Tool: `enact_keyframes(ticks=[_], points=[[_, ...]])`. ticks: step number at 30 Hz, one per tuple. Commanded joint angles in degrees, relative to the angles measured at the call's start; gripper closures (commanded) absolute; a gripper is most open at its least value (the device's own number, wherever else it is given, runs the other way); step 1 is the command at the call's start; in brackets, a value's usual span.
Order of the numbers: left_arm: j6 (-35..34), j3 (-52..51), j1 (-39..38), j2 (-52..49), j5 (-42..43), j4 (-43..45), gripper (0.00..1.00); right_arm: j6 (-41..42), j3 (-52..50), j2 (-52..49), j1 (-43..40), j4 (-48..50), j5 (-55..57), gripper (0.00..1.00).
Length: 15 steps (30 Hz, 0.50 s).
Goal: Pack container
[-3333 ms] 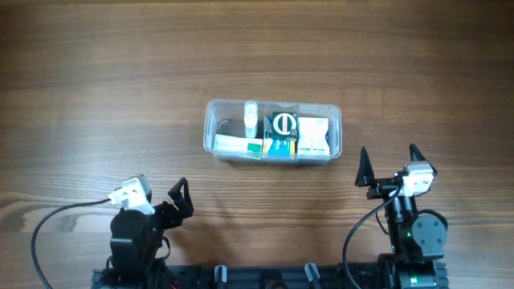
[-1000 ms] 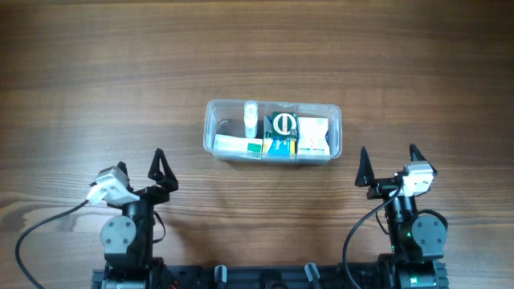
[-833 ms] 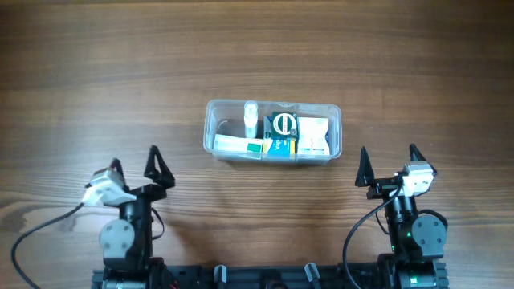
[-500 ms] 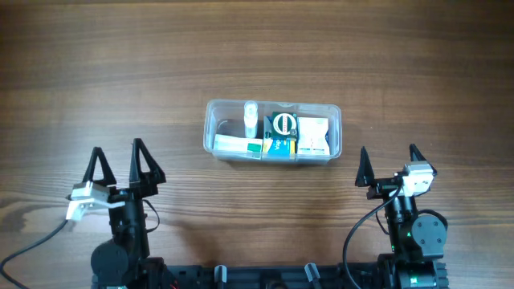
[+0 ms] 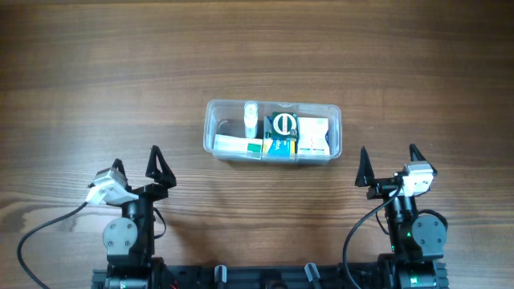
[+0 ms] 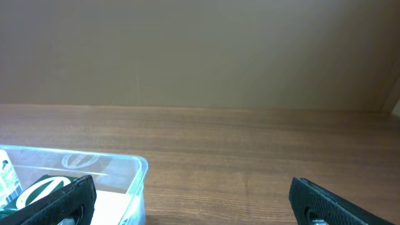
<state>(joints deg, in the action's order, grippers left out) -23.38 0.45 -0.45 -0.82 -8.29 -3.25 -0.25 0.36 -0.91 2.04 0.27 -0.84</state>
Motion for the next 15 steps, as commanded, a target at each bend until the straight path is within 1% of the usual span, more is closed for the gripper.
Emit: enact_keyframes(ticks=[1,15], points=[[0.5,-0.1,0.3,-1.0,2.0,-0.3,0.00,0.4,0.0,0.1,-0.1,0.1,0.3,0.00],[0.5,-0.1,0.3,-1.8,2.0,-0.3,0.00,0.4,-0.1,0.1,-0.1,0.1,0.3,0.00]])
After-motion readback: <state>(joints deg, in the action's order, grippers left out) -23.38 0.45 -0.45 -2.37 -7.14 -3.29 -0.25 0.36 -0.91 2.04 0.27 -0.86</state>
